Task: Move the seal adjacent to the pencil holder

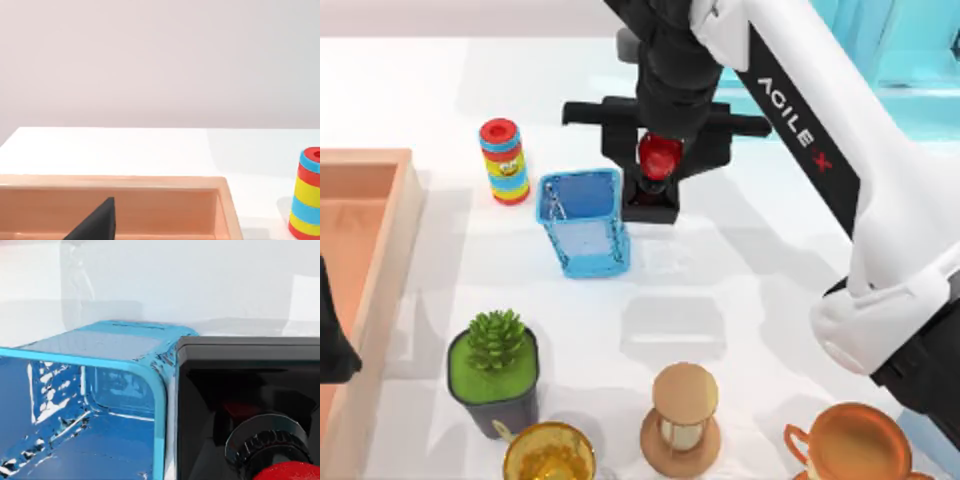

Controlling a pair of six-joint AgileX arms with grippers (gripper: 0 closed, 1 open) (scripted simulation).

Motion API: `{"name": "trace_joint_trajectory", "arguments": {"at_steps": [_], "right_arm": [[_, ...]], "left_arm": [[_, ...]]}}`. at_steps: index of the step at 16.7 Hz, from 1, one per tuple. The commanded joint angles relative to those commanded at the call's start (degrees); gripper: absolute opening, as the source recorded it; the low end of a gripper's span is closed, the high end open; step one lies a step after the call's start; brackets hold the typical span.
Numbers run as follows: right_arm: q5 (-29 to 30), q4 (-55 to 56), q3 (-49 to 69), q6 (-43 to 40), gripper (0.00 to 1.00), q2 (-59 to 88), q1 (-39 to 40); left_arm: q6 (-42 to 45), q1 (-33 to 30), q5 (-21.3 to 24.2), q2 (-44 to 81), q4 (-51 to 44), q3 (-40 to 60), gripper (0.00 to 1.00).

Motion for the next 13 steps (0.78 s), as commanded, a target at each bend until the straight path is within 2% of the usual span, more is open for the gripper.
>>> {"name": "trace_joint_trajectory", "arguments": {"at_steps": [7,13], "right_arm": [[0.00,0.00,0.00,0.00,0.98,0.00,0.00],[0.00,0.00,0.00,0.00,1.00,0.00,0.00]], "left_arm": [[0.00,0.00,0.00,0.00,0.00,0.00,1.00],[0.00,0.00,0.00,0.00,0.00,0.00,1.00]]}}
